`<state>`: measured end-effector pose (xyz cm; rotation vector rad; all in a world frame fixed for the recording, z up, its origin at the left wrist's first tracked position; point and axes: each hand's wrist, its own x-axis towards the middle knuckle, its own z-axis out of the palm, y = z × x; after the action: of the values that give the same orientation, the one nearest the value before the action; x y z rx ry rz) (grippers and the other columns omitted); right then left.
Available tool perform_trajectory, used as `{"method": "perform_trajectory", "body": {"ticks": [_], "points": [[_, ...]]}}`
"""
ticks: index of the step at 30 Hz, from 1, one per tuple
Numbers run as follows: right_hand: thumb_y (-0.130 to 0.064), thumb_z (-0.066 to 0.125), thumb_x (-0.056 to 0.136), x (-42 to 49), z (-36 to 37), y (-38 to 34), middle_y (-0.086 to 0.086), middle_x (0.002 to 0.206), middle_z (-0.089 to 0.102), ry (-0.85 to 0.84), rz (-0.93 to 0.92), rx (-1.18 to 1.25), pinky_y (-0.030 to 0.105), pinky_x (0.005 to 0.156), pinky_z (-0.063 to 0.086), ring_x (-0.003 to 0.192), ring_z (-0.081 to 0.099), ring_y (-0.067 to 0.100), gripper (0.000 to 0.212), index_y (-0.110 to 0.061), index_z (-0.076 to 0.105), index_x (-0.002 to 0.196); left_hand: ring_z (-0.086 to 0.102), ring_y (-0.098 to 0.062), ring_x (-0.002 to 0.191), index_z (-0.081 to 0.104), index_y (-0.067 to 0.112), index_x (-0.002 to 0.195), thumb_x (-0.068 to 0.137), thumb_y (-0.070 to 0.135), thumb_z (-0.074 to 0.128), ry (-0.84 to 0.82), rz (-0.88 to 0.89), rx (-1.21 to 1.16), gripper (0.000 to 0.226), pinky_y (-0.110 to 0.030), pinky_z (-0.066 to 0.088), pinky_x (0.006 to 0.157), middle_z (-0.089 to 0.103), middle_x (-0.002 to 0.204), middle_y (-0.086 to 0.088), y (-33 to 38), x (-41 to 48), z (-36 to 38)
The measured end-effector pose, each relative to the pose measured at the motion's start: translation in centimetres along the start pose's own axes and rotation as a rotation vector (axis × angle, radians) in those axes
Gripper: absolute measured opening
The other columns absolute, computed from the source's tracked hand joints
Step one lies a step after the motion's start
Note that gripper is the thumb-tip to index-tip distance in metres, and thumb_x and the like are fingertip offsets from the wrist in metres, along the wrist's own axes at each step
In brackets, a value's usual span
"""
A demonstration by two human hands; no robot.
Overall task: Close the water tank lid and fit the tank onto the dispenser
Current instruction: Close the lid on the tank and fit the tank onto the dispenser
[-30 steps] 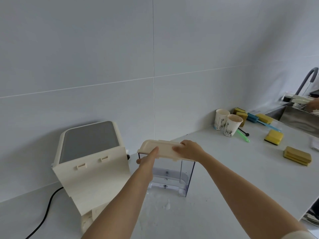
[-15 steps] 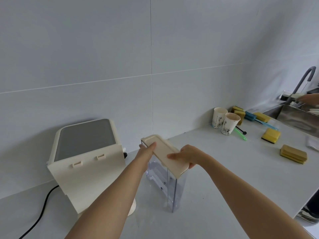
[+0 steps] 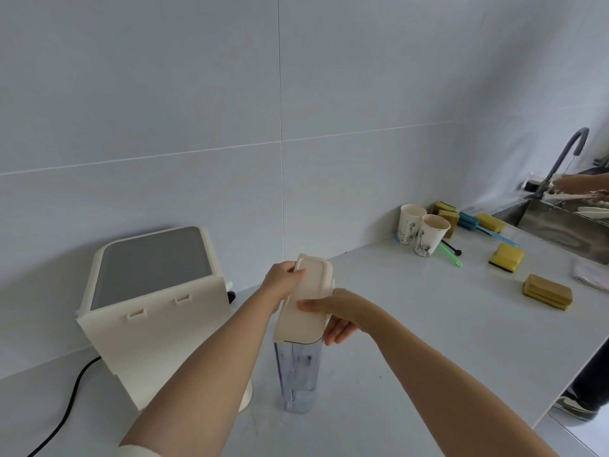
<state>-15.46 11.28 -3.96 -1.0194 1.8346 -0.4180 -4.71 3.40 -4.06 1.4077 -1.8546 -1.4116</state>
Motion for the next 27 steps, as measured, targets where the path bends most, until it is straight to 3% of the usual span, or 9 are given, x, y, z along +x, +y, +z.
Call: {"method": "perform_trajectory", "body": {"ticks": [2,6,8,10,14,17,21,27], "points": [[-0.058,0.06,0.075,-0.1,0.3,0.1,0.011,0.067,0.064,-0.004,-0.014,0.025,0.025,0.06,0.054,0.052,0.062,0.015,0.068,-0.005,0.051,0.117,0.046,-0.018,0.083,0.058,0.013,0.092,0.093,0.022,0.039,-0.027,0.002,0.006,0.021,-0.027,0.035,0.072,0.051,0.09,-0.003,0.1,-0.3,-0.3],[-0.06,0.059,0.075,0.0,-0.1,0.4,0.011,0.079,0.065,0.024,-0.042,0.002,0.028,0.063,0.054,0.06,0.062,0.018,0.062,-0.008,0.048,0.108,0.047,-0.019,0.11,0.051,0.016,0.117,0.093,0.04,0.038,-0.083,-0.045,0.006,0.035,-0.031,0.036,0.093,0.051,0.119,-0.005,-0.1,-1.5,-1.6],[-0.062,0.057,0.074,0.4,-0.9,0.6,0.009,0.085,0.063,0.085,-0.032,-0.01,0.031,0.067,0.054,0.066,0.063,0.019,0.072,-0.008,0.041,0.118,0.042,-0.022,0.13,0.038,0.017,0.139,0.089,0.047,0.045,-0.076,-0.079,-0.007,0.058,-0.033,0.034,0.103,0.042,0.143,-0.004,-0.5,-2.4,-1.9],[-0.06,0.056,0.077,1.0,-1.7,0.4,0.01,0.096,0.061,0.159,-0.07,0.031,0.035,0.074,0.053,0.077,0.061,0.021,0.078,-0.009,0.032,0.131,0.038,-0.023,0.135,0.025,0.018,0.146,0.084,0.05,0.053,-0.067,-0.108,-0.022,0.075,-0.031,0.034,0.101,0.034,0.151,-0.004,-0.9,-3.4,-1.7],[-0.048,0.054,0.084,2.1,-2.8,-1.1,0.016,0.136,0.045,0.275,-0.211,0.006,0.038,0.091,0.045,0.108,0.051,0.027,0.07,-0.015,0.027,0.14,0.049,-0.024,0.125,0.019,0.017,0.147,0.078,0.048,0.063,-0.025,-0.139,-0.082,0.088,-0.027,0.043,0.08,0.043,0.145,-0.004,-2.2,-5.3,-0.5],[-0.047,0.053,0.085,3.0,-2.3,-2.4,0.018,0.14,0.037,0.309,-0.27,-0.164,0.04,0.098,0.043,0.121,0.045,0.035,0.062,-0.021,0.034,0.138,0.055,-0.024,0.116,0.027,0.014,0.142,0.073,0.046,0.07,-0.003,-0.106,-0.084,0.087,-0.033,0.048,0.091,0.053,0.132,-0.005,-3.2,-5.9,0.7],[-0.048,0.048,0.087,3.3,-1.2,-3.6,0.014,0.147,0.029,0.275,-0.302,-0.317,0.047,0.108,0.033,0.133,0.03,0.036,0.059,-0.028,0.031,0.14,0.053,-0.024,0.116,0.031,0.016,0.138,0.066,0.048,0.074,0.082,-0.077,0.079,0.089,-0.034,0.048,0.095,0.053,0.128,-0.003,-3.1,-6.6,1.4],[-0.05,0.045,0.087,3.9,-1.0,-3.5,0.009,0.147,0.028,0.25,-0.276,-0.407,0.047,0.108,0.029,0.136,0.021,0.033,0.054,-0.035,0.034,0.137,0.056,-0.023,0.109,0.043,0.018,0.125,0.056,0.057,0.076,0.11,-0.077,0.34,0.086,-0.035,0.049,0.089,0.059,0.12,-0.001,-3.3,-6.3,2.1]]}}
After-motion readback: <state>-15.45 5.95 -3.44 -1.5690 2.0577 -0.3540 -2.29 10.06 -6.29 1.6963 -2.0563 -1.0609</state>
